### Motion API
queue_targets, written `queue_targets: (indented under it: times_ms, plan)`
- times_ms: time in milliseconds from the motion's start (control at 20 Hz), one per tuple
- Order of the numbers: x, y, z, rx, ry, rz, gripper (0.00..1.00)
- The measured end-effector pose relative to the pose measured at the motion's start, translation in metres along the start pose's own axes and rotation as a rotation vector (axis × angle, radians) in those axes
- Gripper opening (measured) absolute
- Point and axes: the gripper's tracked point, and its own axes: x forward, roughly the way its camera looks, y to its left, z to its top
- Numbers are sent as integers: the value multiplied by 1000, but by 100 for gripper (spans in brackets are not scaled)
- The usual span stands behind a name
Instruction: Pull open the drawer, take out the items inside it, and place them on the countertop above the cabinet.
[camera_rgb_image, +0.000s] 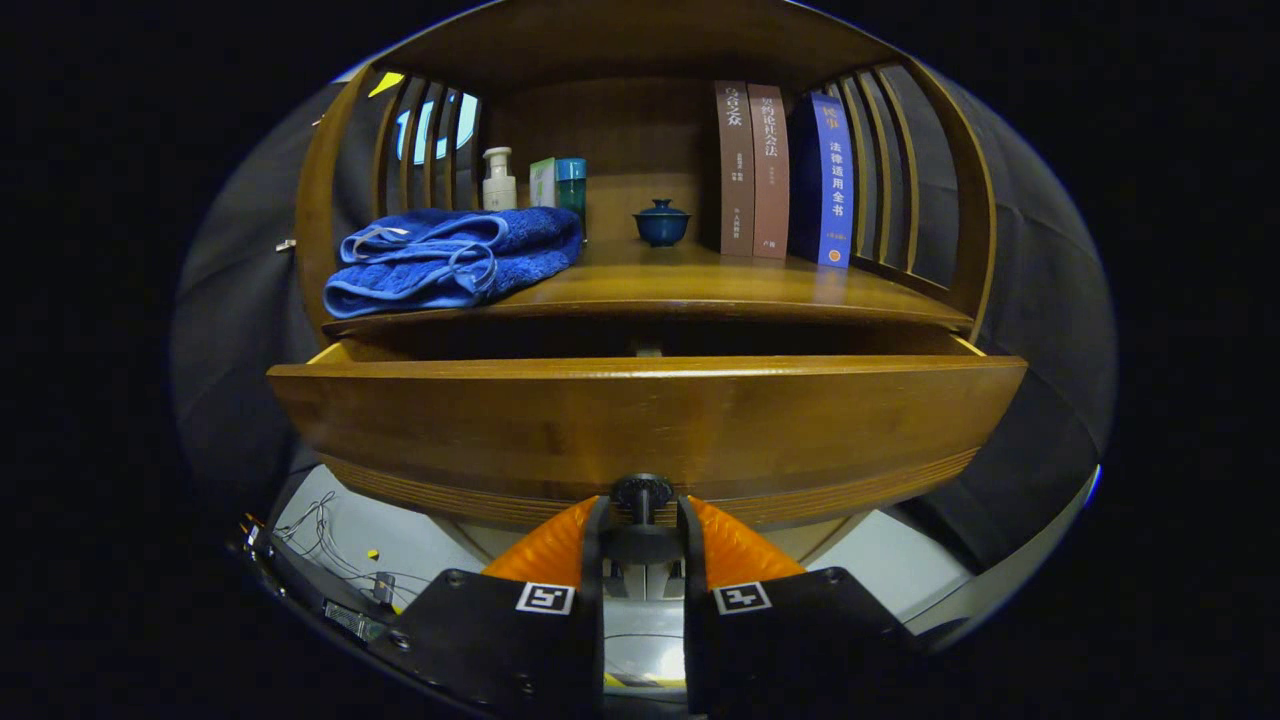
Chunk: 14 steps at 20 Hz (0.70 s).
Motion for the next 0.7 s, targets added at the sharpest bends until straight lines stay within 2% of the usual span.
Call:
queue_targets:
  times_ms: [700]
  plan:
    - [-78, -5, -43, 24, 95, -12, 36]
